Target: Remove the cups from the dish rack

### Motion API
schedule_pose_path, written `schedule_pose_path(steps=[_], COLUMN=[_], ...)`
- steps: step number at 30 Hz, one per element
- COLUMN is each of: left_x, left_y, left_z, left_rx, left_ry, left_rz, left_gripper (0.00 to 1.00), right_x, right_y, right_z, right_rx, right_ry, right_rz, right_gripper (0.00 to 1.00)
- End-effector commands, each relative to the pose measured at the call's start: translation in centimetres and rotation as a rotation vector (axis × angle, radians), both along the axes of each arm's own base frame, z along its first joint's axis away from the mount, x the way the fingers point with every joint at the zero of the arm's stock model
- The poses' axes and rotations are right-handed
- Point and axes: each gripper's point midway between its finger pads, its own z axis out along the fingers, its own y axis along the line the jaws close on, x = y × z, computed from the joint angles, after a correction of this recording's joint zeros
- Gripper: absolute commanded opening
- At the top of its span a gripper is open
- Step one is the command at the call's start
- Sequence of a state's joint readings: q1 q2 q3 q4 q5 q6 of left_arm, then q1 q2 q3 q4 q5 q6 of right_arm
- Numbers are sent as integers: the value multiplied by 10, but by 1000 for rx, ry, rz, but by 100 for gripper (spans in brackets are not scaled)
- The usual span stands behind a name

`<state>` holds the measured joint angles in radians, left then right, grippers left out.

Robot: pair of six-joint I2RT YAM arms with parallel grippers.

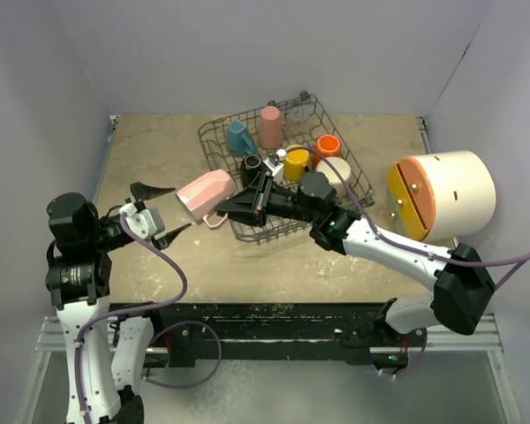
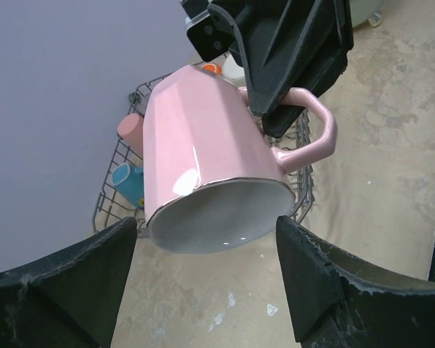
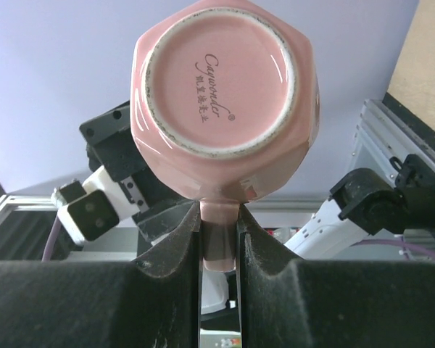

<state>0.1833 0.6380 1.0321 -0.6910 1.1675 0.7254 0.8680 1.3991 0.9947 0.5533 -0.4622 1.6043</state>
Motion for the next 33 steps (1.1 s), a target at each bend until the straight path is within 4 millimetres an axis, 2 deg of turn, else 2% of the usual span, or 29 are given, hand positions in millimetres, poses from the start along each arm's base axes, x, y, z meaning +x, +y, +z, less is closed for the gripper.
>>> schedule_pose_path(steps=[1, 7, 12, 15, 16, 18, 23, 25, 26, 28, 30, 31, 33], left_x=[0, 15, 27, 36, 38, 42, 46, 48, 50, 56, 67, 74, 91], left_y=[-4, 0, 4, 9, 10, 10, 9, 11, 13, 19, 30, 37, 55], left_z=[23, 27, 18, 11, 11, 11, 7, 4, 3, 1, -3, -6, -14], left_rx=[-74, -140, -178, -190, -195, -210, -256, -263, -266, -268, -256, -246, -220], left_ry=[2, 17, 63, 105, 114, 136, 230, 250, 254, 262, 269, 277, 312], left_rz=[-7, 42, 70, 110, 119, 128, 132, 150, 169, 217, 292, 338, 454], left_gripper=[79, 67, 54, 47, 44, 36, 5, 0, 0, 0, 0, 0, 0], right_x=[-25, -26, -32, -34, -37, -39, -37, -34, -32, -32, -14, -3, 20], right_y=[-25, -24, -12, -6, -5, -1, 5, 7, 9, 11, 7, 3, -14], right_z=[79, 88, 97, 95, 108, 109, 111, 107, 101, 85, 65, 52, 33], right_rx=[248, 296, 350, 360, 382, 386, 412, 396, 369, 291, 167, 83, -69], right_ry=[-116, -87, -78, -70, -85, -86, -93, -102, -97, -96, -120, -127, -167], right_rz=[17, 4, 43, 49, 57, 67, 62, 45, 38, 33, -47, -95, -197], right_gripper=[0, 0, 0, 0, 0, 0, 0, 0, 6, 27, 51, 59, 66])
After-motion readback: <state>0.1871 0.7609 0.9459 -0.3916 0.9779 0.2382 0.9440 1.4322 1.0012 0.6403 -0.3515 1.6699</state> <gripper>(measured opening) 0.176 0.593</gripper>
